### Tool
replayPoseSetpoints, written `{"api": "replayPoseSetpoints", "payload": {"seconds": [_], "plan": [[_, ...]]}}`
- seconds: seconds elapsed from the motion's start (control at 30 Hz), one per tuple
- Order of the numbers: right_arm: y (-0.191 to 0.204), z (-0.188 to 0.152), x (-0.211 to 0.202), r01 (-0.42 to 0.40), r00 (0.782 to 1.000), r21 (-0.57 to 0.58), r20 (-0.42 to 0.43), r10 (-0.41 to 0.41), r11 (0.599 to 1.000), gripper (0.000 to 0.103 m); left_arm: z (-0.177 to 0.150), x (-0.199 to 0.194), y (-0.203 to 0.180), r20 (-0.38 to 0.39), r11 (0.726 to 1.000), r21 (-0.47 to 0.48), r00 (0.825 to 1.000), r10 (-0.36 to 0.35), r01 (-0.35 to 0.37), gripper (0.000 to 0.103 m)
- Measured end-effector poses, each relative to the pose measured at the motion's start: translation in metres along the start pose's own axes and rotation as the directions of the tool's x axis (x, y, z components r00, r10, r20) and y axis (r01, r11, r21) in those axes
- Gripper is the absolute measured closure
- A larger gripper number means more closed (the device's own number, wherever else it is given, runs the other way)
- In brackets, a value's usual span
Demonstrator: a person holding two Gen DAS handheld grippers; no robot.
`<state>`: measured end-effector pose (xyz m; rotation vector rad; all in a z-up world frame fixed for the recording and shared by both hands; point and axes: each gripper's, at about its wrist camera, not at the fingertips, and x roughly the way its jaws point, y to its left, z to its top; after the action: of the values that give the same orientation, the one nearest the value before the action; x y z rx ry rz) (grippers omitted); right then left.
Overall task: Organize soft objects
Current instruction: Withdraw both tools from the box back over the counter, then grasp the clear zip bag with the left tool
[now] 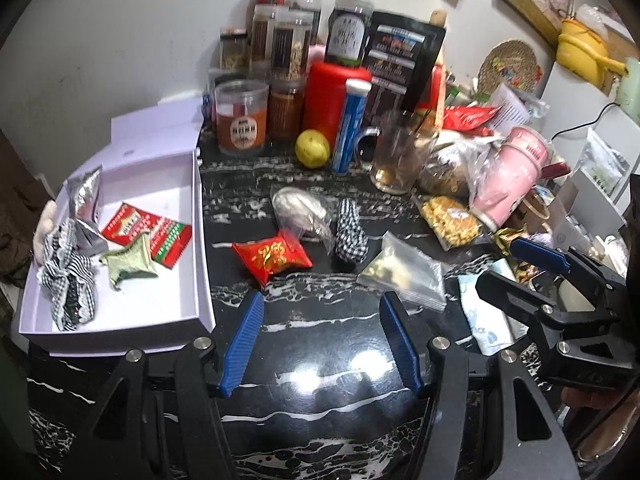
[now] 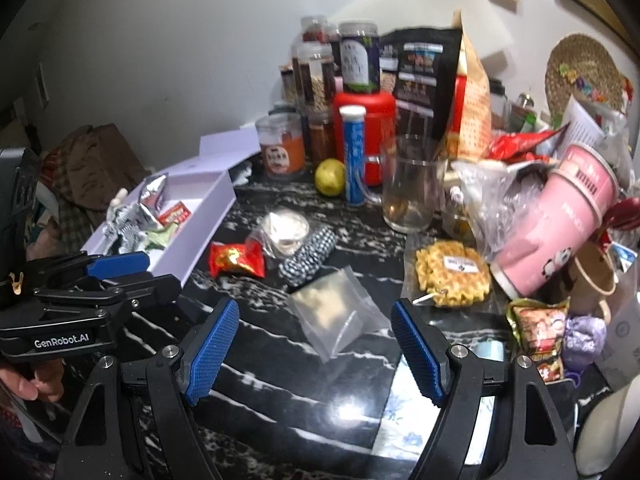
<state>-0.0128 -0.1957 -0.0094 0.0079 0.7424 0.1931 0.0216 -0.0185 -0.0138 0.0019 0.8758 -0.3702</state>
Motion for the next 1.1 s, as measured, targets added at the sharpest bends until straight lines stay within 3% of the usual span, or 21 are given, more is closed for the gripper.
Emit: {"api": "replayPoseSetpoints", "payload": {"seconds": [0.47,0.77,1.1], "plan": [[-0.024,-0.004,0.068,-0.042,0.989,-0.001,-0.143,0.041,0.999,0.018,0.009,0.041,0.012,-0.07,0.998,-0.036,0.996,0.049,-0.051,0.043],[-0.038,-0.008,0.095,-0.062,0.98,0.024,-0.189,0.066,0.998,0.018,0.013,0.055,0.005,-0.097,0.998,-0.033,0.994,0.046,-0.05,0.043],[-0.033,-0.02,0.089,-0.229,0.954,0.031,-0.192,0.231,0.973,0.025,0.017,0.058,-0.015,-0.111,0.999,0.018,0.993,0.032,-0.031,0.043]]}}
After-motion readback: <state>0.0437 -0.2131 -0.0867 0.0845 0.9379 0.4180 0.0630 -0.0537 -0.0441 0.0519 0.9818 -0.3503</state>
